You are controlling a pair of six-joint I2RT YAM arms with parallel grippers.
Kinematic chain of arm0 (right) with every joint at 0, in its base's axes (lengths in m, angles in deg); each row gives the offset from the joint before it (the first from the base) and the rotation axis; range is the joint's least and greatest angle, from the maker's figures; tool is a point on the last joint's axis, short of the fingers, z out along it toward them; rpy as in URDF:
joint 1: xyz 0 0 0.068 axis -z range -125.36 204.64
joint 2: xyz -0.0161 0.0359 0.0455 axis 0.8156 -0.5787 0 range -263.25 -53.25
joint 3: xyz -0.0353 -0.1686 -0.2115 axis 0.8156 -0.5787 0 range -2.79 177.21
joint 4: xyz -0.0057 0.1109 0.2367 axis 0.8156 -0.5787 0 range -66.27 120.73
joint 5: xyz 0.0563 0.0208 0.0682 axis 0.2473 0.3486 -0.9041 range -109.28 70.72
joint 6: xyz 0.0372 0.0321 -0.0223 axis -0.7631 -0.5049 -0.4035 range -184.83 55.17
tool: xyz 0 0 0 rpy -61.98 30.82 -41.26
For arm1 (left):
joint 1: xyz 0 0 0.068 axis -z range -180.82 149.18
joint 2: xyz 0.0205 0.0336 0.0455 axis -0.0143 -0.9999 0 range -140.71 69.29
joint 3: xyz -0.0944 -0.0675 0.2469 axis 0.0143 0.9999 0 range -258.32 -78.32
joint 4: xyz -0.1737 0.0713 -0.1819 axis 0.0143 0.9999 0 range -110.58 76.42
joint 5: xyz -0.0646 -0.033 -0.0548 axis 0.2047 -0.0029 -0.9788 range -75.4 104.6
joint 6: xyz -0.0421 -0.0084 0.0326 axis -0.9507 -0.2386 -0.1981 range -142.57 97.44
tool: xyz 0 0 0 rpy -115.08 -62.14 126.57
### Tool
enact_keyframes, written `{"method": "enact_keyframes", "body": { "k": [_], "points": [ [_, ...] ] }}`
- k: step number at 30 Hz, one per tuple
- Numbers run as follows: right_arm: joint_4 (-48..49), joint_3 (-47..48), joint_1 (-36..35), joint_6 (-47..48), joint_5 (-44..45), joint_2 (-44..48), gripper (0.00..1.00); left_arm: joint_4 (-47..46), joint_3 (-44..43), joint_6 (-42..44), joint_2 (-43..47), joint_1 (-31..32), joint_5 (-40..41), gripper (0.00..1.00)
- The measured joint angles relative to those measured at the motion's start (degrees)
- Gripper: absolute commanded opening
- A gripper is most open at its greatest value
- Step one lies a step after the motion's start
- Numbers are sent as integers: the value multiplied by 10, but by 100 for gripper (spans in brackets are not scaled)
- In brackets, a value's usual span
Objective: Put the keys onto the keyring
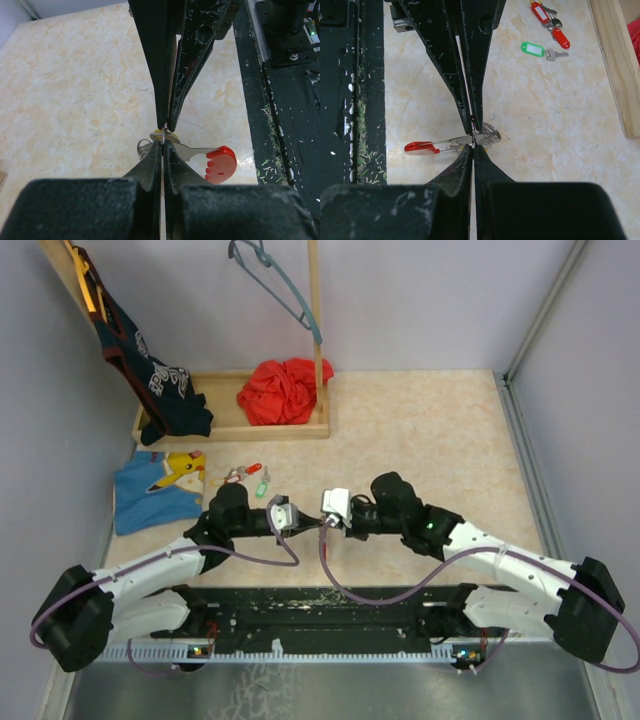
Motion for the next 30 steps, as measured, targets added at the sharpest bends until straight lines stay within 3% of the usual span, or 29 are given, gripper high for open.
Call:
{"method": "enact_keyframes", "body": {
  "k": [18, 30],
  "points": [
    [-40, 32, 0, 10, 19, -31, 3, 66, -26, 32, -2, 25, 62, 0],
    [-14, 32, -4, 13, 6, -28, 12, -20, 34, 6, 30, 26, 82, 0]
  ]
}}
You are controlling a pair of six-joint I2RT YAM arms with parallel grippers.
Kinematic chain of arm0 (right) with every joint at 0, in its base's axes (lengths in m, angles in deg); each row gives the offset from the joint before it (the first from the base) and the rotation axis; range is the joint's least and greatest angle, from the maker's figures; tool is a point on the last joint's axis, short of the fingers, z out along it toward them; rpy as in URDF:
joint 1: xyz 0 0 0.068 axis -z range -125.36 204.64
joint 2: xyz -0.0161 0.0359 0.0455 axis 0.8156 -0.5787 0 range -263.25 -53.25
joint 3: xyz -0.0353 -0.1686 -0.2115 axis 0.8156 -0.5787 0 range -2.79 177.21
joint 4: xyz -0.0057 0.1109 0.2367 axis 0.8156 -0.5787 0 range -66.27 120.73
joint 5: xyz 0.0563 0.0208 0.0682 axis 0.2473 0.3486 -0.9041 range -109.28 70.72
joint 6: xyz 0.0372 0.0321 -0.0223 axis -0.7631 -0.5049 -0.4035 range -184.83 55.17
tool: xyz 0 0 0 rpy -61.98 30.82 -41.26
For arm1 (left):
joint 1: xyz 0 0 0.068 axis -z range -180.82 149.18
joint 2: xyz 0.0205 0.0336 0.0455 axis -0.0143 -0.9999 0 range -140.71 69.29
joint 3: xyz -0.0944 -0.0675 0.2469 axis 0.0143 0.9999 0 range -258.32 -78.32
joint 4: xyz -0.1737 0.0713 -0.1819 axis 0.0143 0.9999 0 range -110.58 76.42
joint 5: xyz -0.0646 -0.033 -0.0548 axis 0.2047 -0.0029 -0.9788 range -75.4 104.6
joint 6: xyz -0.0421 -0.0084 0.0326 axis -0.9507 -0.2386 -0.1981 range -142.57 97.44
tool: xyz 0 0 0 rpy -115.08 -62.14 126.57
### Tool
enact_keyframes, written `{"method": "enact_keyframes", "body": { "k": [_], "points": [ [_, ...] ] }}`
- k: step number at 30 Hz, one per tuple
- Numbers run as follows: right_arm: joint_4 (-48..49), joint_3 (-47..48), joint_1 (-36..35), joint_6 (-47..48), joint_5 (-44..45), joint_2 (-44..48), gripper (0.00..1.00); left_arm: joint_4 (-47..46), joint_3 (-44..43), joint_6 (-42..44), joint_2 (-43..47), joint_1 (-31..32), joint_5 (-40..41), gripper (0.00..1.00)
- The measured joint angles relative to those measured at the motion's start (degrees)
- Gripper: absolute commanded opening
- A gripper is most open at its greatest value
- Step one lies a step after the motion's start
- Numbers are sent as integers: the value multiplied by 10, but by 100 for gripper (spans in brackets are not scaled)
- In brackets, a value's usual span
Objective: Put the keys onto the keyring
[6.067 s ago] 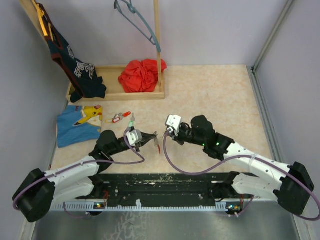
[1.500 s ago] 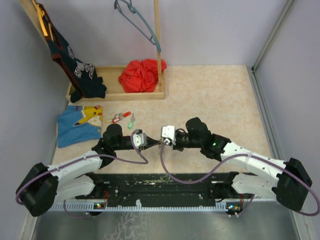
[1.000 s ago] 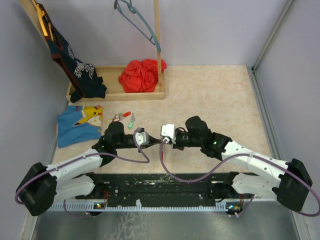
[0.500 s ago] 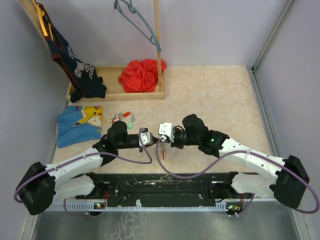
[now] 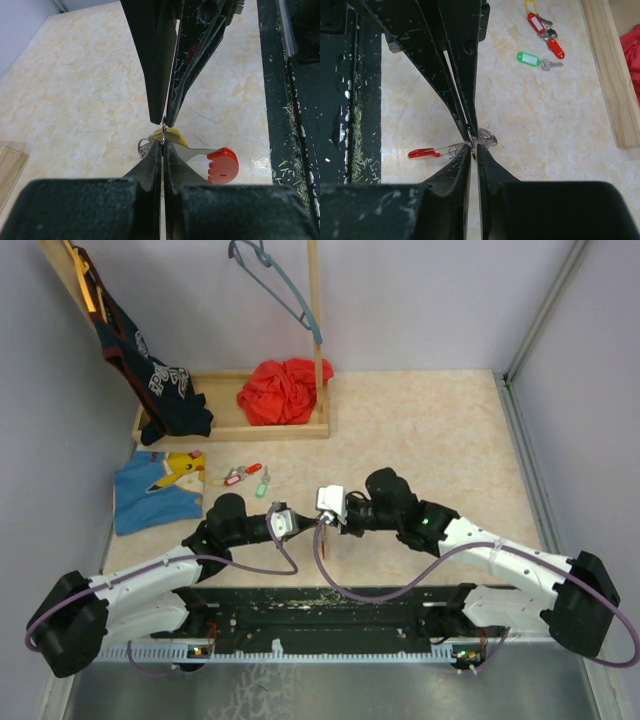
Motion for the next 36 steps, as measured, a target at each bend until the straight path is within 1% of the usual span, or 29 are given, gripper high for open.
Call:
{"method": "enact_keyframes", "body": {
  "k": [7, 12, 18, 30, 34, 36],
  "points": [
    [12, 0, -1, 0, -3, 17, 19, -22, 11, -9, 1, 1, 6, 0],
    [18, -6, -3, -1, 4, 38, 21, -37, 22, -13, 8, 1, 12, 0],
    [25, -26, -3, 0, 13, 46, 21, -45, 27, -17, 9, 1, 12, 0],
    [38, -43, -3, 2, 18, 26, 21, -45, 28, -17, 12, 1, 5, 0],
    [47, -43, -3, 5, 19, 24, 19, -45, 28, -17, 12, 1, 1, 0],
    [50, -43, -3, 6, 19, 24, 15, -45, 28, -17, 12, 1, 0, 0]
  ]
}}
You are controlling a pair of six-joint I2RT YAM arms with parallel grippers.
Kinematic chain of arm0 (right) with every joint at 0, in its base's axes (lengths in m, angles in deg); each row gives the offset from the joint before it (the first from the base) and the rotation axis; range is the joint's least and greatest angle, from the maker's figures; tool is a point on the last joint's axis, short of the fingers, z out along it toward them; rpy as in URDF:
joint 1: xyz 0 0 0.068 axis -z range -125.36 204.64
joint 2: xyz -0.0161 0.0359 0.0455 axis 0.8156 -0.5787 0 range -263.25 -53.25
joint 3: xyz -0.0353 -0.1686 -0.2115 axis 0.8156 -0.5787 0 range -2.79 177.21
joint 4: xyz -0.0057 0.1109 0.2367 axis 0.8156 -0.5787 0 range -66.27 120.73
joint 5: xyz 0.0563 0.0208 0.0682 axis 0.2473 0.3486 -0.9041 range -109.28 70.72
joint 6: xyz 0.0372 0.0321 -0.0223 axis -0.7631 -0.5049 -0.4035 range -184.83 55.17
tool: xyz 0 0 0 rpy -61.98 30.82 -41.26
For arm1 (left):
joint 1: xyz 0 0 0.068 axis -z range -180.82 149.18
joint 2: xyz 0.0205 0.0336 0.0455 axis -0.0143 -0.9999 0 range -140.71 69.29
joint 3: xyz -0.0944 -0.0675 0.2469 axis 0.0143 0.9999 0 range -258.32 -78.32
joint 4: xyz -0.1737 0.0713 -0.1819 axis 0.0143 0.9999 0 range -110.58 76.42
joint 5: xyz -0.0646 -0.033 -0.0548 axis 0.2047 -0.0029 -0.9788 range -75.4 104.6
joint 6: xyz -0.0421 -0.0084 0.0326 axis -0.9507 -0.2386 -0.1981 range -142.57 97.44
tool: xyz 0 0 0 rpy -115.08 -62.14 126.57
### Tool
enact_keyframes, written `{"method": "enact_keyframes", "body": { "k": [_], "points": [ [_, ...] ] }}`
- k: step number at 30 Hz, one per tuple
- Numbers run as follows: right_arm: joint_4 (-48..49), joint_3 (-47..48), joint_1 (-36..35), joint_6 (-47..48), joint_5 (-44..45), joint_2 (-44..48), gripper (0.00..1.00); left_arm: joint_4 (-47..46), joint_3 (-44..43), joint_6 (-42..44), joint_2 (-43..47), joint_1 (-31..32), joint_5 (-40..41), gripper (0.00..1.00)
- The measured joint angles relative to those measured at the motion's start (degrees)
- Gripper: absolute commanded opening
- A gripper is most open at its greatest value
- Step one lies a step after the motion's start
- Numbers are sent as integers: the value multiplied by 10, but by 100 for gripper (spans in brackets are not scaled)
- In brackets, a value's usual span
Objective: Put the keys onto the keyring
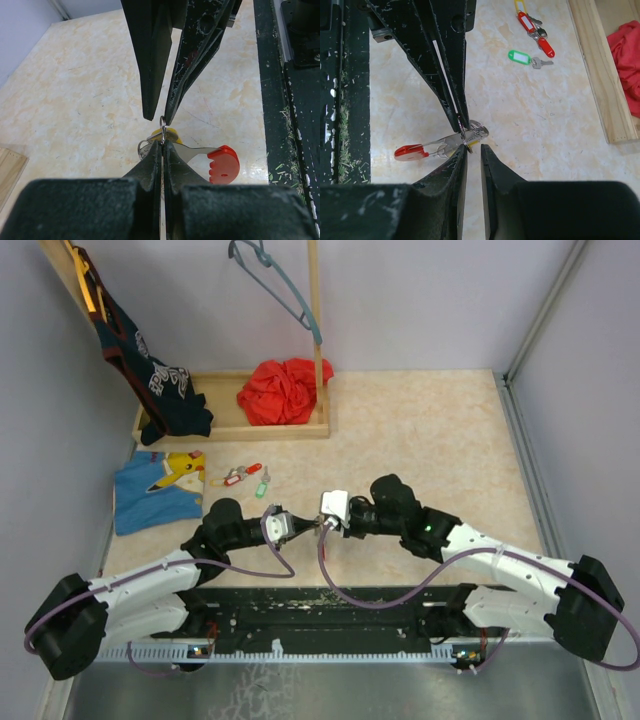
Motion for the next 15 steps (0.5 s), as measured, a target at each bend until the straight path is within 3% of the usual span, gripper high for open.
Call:
{"method": "enact_keyframes", "body": {
  "k": [6, 15],
  "points": [
    [0, 0, 0, 1, -2, -1, 0, 0, 0, 0, 0, 0, -2, 0],
    [-13, 2, 0, 10, -13, -3, 0, 2, 0, 0, 0, 0, -1, 0]
  ]
}}
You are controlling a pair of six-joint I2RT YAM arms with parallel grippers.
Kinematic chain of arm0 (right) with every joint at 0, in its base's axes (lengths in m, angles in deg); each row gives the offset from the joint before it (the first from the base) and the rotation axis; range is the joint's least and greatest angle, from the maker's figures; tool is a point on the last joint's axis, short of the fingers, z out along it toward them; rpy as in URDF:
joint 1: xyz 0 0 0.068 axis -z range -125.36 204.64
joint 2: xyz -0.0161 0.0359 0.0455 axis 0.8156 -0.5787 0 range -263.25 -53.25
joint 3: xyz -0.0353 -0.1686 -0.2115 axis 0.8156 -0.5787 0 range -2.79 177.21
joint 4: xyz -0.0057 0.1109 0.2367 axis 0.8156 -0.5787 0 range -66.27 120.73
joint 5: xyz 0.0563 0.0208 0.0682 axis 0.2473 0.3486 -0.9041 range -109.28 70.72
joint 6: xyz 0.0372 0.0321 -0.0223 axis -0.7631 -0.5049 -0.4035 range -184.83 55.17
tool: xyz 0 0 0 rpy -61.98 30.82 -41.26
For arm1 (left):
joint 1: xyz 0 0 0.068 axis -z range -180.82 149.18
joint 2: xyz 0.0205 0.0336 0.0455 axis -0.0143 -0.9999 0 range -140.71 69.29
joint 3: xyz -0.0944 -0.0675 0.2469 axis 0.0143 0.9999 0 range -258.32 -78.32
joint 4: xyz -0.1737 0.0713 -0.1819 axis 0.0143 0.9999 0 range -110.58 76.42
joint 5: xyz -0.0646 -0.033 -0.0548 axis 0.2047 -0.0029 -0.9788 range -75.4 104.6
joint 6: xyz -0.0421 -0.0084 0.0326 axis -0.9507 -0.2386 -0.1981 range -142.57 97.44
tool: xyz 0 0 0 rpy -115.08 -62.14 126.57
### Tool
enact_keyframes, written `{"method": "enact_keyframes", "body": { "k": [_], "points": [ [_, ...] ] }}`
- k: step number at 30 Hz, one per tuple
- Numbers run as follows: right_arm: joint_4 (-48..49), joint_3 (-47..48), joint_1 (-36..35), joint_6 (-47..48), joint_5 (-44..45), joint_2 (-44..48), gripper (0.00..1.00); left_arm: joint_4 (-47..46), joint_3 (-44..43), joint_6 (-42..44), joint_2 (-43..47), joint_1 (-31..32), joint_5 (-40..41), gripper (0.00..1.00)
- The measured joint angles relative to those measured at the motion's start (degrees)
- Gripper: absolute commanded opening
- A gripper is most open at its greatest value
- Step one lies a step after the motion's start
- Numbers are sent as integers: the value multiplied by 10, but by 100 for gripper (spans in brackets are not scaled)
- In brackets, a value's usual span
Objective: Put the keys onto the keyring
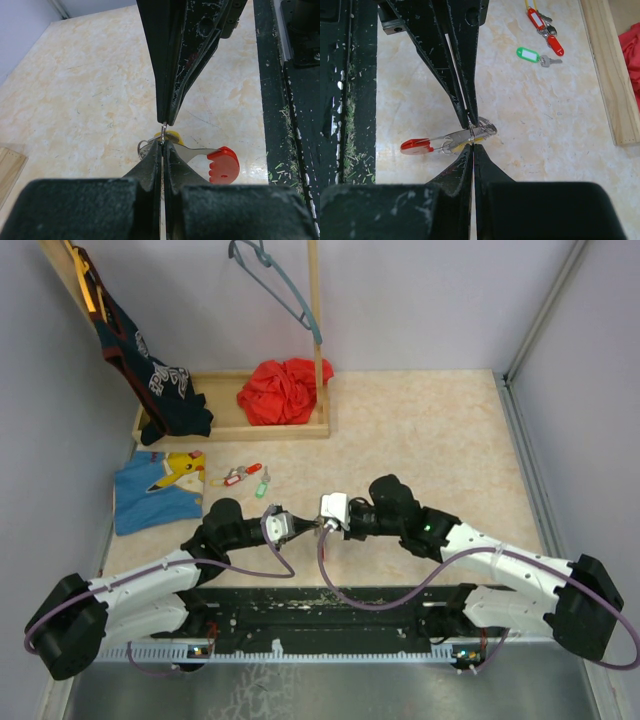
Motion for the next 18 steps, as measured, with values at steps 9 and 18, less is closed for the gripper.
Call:
{"method": "enact_keyframes", "body": {
  "k": [9, 18],
  "points": [
    [-18, 5, 0, 1, -5, 0, 0, -1, -2, 1, -10, 0, -8, 0],
    [-43, 22, 0, 4, -6, 0, 0, 10, -12, 3, -11, 0, -11, 0]
  ]
}}
